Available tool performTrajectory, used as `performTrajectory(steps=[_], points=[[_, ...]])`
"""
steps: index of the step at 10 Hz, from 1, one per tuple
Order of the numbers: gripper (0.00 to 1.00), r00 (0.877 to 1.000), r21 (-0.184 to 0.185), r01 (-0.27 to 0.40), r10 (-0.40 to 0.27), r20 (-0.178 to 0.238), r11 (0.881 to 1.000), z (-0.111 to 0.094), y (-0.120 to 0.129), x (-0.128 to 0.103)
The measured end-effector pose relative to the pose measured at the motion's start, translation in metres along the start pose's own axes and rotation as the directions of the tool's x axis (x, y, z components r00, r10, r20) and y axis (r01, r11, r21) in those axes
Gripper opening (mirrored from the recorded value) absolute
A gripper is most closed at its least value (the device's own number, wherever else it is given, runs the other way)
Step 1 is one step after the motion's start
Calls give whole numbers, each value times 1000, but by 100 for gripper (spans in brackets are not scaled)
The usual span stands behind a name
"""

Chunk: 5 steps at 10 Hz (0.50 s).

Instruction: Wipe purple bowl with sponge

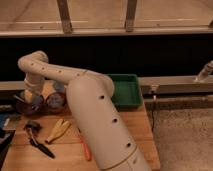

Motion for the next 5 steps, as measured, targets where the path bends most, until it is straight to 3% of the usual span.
performTrajectory(steps=[2,5], points=[[0,1000,-3,17,-17,11,1000,4,-7,-18],[0,997,-30,75,-74,28,997,14,8,-42]])
